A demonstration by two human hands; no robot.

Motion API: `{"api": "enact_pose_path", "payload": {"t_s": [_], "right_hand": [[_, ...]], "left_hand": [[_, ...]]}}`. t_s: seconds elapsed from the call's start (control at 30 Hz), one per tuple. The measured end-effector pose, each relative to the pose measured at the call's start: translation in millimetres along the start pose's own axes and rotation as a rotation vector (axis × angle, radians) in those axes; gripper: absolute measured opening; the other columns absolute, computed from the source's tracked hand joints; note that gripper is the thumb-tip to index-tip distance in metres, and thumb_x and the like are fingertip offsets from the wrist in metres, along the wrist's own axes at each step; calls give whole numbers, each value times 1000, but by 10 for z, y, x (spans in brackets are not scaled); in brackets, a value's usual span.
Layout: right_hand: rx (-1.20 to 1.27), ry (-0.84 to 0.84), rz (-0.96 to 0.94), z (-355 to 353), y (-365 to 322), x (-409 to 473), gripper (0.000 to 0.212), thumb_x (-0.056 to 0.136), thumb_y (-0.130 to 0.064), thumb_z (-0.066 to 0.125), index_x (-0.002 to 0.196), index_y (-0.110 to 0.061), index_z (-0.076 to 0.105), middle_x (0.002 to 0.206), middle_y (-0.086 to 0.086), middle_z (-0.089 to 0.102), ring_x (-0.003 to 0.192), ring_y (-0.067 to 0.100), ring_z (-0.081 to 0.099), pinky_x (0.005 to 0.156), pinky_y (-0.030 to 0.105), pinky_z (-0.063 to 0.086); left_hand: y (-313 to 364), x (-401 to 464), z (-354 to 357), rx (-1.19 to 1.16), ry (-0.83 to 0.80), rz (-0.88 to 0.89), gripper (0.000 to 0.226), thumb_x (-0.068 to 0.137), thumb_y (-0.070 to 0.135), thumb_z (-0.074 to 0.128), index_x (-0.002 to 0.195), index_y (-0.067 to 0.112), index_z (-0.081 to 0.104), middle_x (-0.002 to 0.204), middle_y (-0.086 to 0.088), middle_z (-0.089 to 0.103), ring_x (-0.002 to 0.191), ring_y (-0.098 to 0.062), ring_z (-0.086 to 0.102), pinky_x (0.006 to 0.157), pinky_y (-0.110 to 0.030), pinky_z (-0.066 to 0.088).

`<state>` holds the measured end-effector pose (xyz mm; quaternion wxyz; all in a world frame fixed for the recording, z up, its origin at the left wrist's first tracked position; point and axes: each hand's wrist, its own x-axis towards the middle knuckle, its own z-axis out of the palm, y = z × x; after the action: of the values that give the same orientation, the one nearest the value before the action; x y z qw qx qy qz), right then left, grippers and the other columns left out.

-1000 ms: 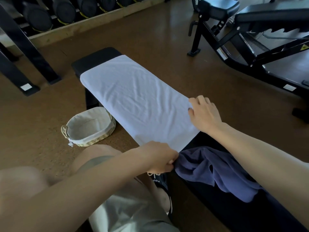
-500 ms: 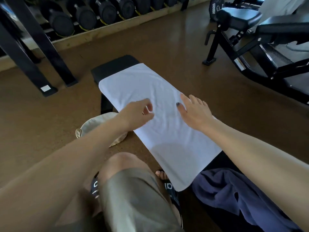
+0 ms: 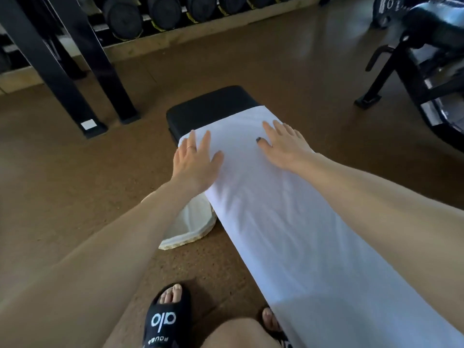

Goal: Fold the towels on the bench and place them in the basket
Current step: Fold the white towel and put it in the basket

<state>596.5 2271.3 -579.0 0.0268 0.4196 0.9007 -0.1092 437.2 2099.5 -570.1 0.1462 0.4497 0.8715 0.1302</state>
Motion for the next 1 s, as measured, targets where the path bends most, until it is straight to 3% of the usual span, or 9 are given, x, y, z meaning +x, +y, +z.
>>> {"api": "enact_pose_path", "payload": {"t_s": [0.23,0.43,0.6,0.87,1.0], "right_hand": [[40,42,-30,85,-76,789,55,106,-48,18,154,-24,27,165,6,21,152,26,17,121,44,18],[86,7,-2,51,-50,1029,58,106,-50,17,159,-29,15,167,5,13,151,28,21,115,48,28],[117,1,-3,-17,-42,1147,62,105,-53,19,162,-31,8,162,4,22,141,32,35,105,46,36],[109,0,-26,-37,-62,1324,66,102,-56,16,162,-33,5,161,4,22,131,35,47,97,45,39],[79,80,3,-53,-75,1118,64,105,-55,14,163,-31,5,169,6,13,149,32,29,116,45,26]], "left_hand": [[-140,518,182,113,5,51,66,105,58,23,162,31,6,170,-3,-12,156,-26,-14,126,-42,-4],[-263,710,185,7,118,45,62,103,59,32,160,35,22,171,2,0,157,-23,-9,127,-42,-2],[-310,792,235,-162,194,30,57,102,54,45,155,35,36,170,4,10,157,-22,-4,126,-42,-1],[-357,927,250,-357,275,-8,53,99,50,56,148,34,47,167,10,19,156,-15,1,127,-46,6],[-350,892,174,-332,234,4,54,101,43,55,151,27,44,168,2,19,157,-21,1,127,-48,8]]}}
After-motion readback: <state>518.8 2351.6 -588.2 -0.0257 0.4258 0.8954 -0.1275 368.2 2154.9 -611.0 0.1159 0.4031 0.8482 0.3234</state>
